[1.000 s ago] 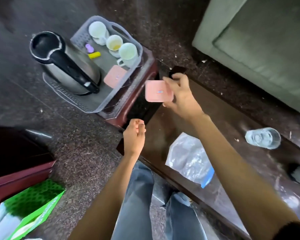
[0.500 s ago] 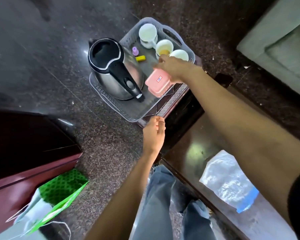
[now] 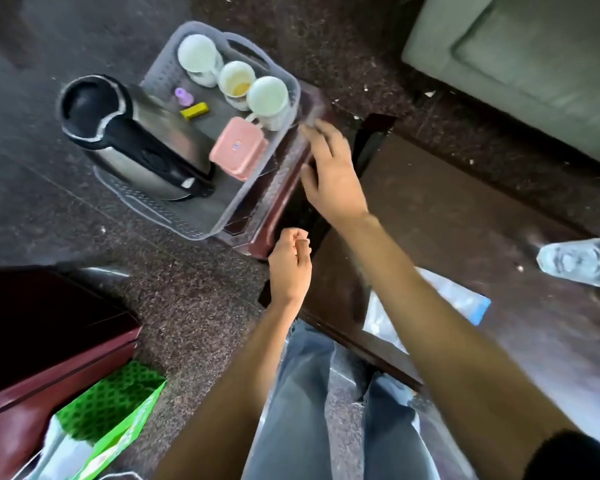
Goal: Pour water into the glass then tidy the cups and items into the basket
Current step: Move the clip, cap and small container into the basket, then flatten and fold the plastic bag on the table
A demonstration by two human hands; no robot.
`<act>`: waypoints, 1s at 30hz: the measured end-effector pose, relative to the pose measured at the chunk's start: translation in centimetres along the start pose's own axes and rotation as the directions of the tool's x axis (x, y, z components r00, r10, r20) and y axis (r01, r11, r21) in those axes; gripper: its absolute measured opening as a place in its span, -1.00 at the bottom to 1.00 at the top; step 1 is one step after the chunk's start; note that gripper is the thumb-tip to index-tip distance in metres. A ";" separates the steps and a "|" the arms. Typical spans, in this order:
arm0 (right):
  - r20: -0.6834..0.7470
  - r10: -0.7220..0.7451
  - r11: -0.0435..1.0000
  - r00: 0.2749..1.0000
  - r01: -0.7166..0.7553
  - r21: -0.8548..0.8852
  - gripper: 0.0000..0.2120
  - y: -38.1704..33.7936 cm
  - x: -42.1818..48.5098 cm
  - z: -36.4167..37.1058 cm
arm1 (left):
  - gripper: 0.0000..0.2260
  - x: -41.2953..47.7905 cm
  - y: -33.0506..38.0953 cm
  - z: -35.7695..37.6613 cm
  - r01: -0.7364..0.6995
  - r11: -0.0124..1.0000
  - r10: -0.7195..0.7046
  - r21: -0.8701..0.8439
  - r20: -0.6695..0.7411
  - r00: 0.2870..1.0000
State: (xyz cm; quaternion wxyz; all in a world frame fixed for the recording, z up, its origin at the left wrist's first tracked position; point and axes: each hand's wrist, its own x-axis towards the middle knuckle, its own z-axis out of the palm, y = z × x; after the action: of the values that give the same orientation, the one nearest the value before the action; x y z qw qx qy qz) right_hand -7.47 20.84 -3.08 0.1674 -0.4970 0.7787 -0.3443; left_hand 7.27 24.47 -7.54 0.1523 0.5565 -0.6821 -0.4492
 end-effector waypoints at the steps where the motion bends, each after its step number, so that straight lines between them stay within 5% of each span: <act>1: -0.099 0.095 0.994 0.991 -0.088 0.072 -0.52 1.0 -2.7 -0.2 | -0.84 -0.7 0.3 1.3 -0.007 1.000 0.007 0.005 0.022 1.000; 4: -0.283 0.366 0.924 0.886 -0.311 0.222 -0.57 3.8 -10.4 -0.5 | -0.85 -3.1 0.9 5.3 -0.077 0.996 0.074 0.046 0.060 0.995; 8: -0.307 0.561 0.826 0.769 -0.491 0.277 -0.55 8.8 -20.1 -0.7 | -0.80 -7.3 -0.1 10.6 -0.334 0.935 0.313 0.118 0.167 0.935; 12: -0.242 0.560 0.829 0.793 -0.541 0.145 -0.55 13.8 -26.6 0.0 | -0.70 -9.3 -2.4 14.9 -0.615 0.763 0.492 0.198 0.438 0.752; 15: -0.095 0.504 0.863 0.858 -0.506 0.008 -0.52 16.8 -28.5 1.6 | -0.62 -9.3 -4.0 17.4 -0.731 0.608 0.483 0.310 0.586 0.651; 22: -0.013 0.568 0.778 0.823 -0.543 -0.316 -0.49 20.9 -28.6 3.3 | -0.53 -8.4 -6.8 21.6 -0.740 0.414 0.383 0.529 0.637 0.669; 30: -0.160 0.622 0.690 0.766 -0.634 -0.348 -0.42 22.4 -31.2 2.0 | -0.49 -8.3 -7.7 21.3 -0.739 0.409 0.441 0.535 0.593 0.674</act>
State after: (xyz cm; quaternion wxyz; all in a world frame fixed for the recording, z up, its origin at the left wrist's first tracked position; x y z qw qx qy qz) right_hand -6.98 53.86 -22.83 0.1632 -0.2184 0.9552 -0.1148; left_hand -0.29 41.54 -22.84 -0.0645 0.1901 -0.9700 -0.1372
